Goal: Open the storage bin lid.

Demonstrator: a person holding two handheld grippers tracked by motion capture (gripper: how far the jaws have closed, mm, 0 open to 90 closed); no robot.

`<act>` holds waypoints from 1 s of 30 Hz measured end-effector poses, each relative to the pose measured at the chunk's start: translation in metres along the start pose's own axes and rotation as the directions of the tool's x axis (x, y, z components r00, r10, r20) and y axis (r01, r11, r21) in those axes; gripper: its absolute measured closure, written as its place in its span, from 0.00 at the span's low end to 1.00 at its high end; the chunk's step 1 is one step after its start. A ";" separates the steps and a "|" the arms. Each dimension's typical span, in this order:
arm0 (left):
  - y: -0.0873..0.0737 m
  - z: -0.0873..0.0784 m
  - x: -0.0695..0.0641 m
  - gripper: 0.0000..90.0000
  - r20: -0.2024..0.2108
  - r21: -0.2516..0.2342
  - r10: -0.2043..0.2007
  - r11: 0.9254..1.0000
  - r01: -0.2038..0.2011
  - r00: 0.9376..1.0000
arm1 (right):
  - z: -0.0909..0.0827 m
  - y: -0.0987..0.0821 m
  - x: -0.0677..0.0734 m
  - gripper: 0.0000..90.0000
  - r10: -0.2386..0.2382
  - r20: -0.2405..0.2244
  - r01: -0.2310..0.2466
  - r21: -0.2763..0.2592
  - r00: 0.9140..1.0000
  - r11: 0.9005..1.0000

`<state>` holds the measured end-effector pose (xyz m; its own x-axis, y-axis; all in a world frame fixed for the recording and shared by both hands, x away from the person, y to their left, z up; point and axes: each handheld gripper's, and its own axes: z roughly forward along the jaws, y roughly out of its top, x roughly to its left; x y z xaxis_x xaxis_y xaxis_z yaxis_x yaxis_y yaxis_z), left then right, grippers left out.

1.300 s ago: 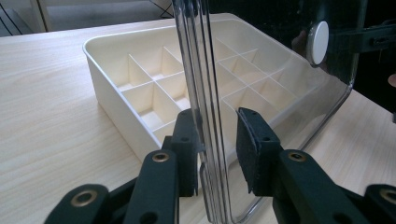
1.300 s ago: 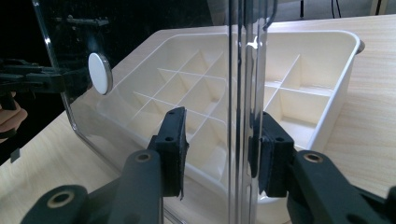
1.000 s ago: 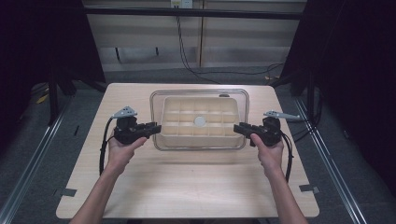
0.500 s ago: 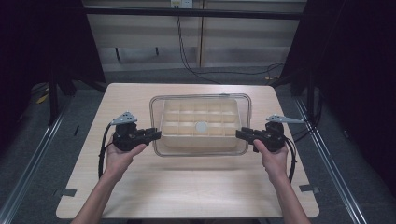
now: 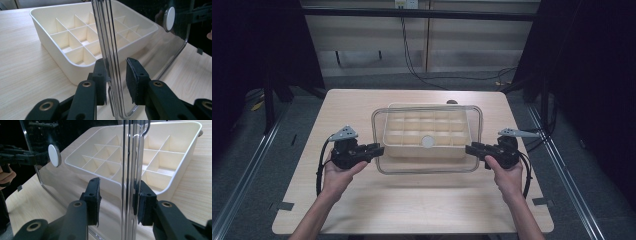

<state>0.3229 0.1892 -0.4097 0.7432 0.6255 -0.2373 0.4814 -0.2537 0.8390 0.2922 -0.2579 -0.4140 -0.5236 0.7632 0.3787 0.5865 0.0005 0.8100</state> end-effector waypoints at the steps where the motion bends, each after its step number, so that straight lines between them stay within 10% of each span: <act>1: 0.000 -0.001 -0.001 0.79 0.001 -0.001 0.003 1.000 -0.003 1.000 | -0.001 0.000 0.001 0.67 0.000 -0.004 0.000 -0.001 1.000 1.000; 30: -0.024 -0.019 -0.019 0.78 0.014 0.064 0.019 0.998 -0.019 1.000 | -0.018 -0.027 0.022 0.69 0.013 -0.031 -0.012 0.028 0.999 1.000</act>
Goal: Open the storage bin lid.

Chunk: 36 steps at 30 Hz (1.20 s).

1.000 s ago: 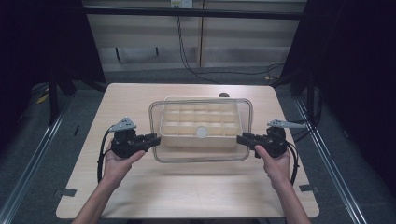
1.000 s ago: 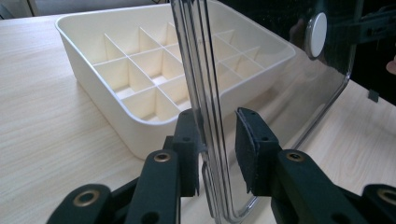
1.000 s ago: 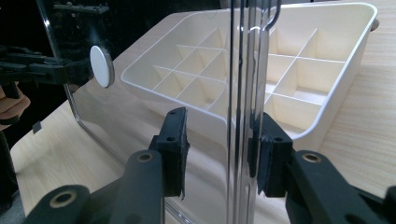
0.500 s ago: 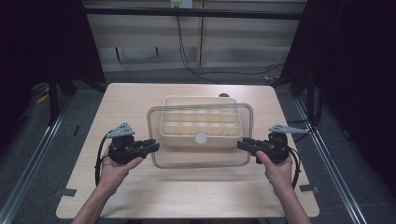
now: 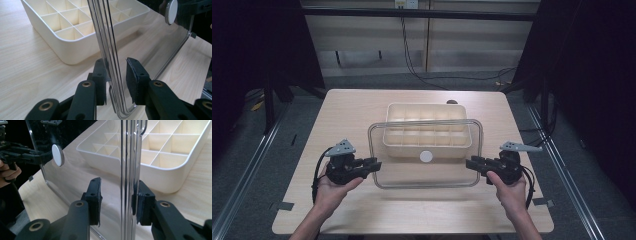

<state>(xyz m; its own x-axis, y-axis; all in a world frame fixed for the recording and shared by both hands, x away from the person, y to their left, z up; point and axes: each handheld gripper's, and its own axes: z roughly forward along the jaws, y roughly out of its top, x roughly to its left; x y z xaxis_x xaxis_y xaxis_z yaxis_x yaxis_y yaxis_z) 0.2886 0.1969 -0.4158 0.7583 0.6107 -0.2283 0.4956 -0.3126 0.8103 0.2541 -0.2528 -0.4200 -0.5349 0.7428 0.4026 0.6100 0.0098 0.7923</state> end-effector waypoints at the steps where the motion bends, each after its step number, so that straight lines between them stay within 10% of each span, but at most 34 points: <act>1: -0.001 0.000 -0.001 0.78 0.001 -0.002 -0.009 1.000 0.009 1.000 | -0.001 -0.001 0.001 0.69 0.005 0.001 -0.005 0.004 1.000 1.000; 36: -0.042 -0.007 -0.015 0.77 0.006 0.085 0.008 0.996 -0.009 1.000 | -0.001 -0.049 0.016 0.71 0.020 -0.020 -0.018 0.095 1.000 0.995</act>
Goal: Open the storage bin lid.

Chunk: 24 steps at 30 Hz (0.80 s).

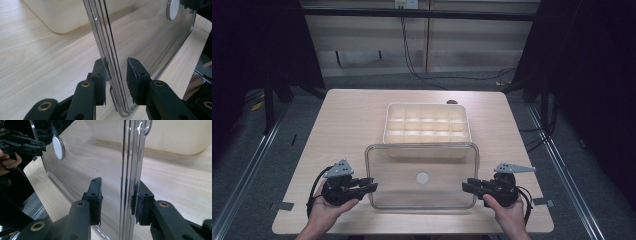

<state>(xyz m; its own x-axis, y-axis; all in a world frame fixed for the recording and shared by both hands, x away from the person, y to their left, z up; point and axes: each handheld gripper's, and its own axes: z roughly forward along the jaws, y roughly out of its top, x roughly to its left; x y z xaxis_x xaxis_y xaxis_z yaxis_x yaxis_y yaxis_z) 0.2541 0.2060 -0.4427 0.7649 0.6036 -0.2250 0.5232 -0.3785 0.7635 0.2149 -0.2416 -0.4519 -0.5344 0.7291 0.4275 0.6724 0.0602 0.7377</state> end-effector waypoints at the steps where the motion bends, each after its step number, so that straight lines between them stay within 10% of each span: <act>1: -0.001 0.001 0.000 0.77 0.001 -0.001 0.000 1.000 0.000 1.000 | 0.000 -0.001 0.000 0.71 0.005 0.003 -0.005 0.005 1.000 1.000; 24: -0.015 0.006 0.000 0.71 -0.010 0.035 -0.002 0.999 0.002 1.000 | 0.018 -0.018 -0.002 0.66 -0.006 0.026 0.004 0.086 1.000 0.996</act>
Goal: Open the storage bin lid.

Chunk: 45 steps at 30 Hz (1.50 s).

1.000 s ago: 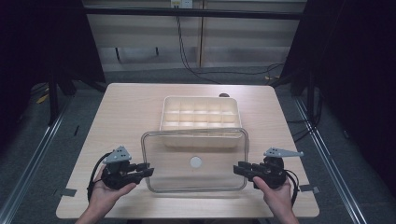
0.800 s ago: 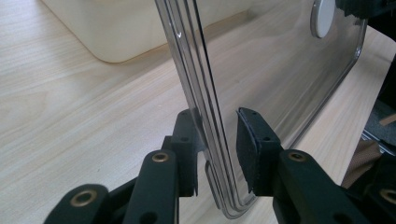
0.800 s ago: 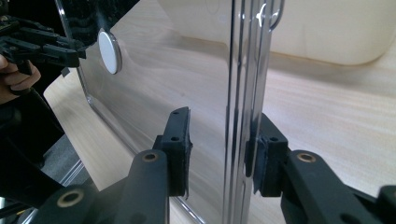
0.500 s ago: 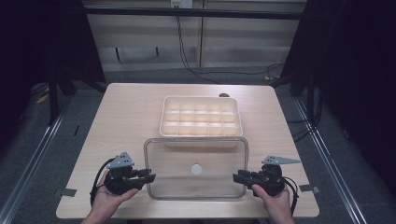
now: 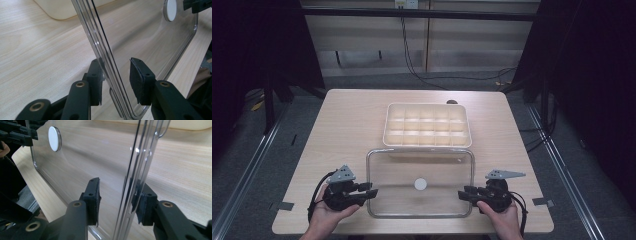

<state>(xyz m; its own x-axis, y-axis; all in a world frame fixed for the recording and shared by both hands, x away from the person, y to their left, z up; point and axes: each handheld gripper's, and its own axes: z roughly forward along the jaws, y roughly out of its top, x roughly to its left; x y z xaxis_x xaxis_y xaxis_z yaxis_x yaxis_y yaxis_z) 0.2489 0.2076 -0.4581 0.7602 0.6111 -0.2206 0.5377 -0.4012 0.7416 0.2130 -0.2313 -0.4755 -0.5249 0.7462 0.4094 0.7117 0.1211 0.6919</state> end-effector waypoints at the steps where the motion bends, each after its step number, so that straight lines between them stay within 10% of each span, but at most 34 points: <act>1: 0.000 0.000 0.000 0.70 -0.002 0.004 0.005 1.000 -0.005 1.000 | 0.000 0.000 0.000 0.65 -0.004 0.004 0.004 0.000 1.000 1.000; 45: 0.000 0.030 0.014 0.61 -0.018 0.110 -0.055 0.992 0.057 0.998 | 0.023 -0.002 -0.011 0.44 0.046 0.106 -0.055 0.083 0.993 0.995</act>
<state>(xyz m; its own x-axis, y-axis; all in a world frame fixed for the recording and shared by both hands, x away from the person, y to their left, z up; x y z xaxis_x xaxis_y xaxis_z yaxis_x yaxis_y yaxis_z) 0.2700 0.1960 -0.4800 0.7226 0.6445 -0.2499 0.6168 -0.4380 0.6539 0.2280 -0.2248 -0.4954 -0.4394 0.8160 0.3757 0.7760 0.1341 0.6164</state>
